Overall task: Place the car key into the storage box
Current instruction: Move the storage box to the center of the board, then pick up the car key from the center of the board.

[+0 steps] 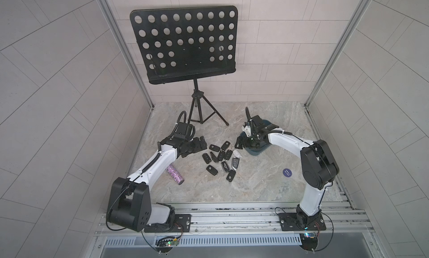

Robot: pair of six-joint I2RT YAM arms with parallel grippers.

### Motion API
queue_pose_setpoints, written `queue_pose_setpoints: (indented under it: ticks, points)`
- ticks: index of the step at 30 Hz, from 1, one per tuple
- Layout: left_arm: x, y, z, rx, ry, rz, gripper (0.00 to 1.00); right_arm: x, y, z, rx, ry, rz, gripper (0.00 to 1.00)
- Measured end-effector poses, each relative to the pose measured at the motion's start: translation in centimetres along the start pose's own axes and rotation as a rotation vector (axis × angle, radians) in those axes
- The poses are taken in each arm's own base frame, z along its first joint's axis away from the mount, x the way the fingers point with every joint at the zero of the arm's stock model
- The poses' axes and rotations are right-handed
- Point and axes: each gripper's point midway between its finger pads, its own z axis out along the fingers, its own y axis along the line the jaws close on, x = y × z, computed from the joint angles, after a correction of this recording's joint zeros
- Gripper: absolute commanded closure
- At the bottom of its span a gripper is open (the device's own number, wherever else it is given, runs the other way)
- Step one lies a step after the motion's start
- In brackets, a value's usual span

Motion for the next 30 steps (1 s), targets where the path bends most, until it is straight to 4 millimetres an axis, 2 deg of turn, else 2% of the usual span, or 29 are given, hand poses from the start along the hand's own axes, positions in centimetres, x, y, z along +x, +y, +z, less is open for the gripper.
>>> queue_pose_setpoints:
  ticks: [5, 9, 14, 17, 22, 26, 30]
  points:
    - [0.4, 0.4, 0.0, -0.012, 0.007, -0.002, 0.0, -0.9, -0.2, -0.6, 0.051, -0.023, -0.005, 0.13]
    - [0.8, 0.5, 0.0, -0.013, 0.021, -0.005, 0.0, -0.6, -0.7, -2.2, 0.129, -0.038, -0.048, 0.15]
    - [1.5, 0.2, 0.1, 0.009, 0.052, -0.015, 0.0, 0.6, 1.4, -5.3, 0.158, -0.081, -0.154, 0.18]
    - [2.3, -0.1, 0.2, 0.039, 0.088, -0.031, 0.0, 2.1, 2.9, -6.1, 0.155, -0.086, -0.22, 0.18]
    - [3.9, -0.6, 0.5, 0.09, 0.152, -0.06, 0.0, 4.3, 3.9, -4.8, 0.16, -0.037, -0.29, 0.21]
    - [4.7, -0.6, 0.9, 0.102, 0.189, -0.079, 0.0, 5.0, 3.7, -3.0, 0.174, 0.001, -0.307, 0.23]
    - [5.2, -0.5, 1.1, 0.103, 0.209, -0.09, 0.0, 5.0, 2.7, -0.4, 0.216, 0.049, -0.306, 0.29]
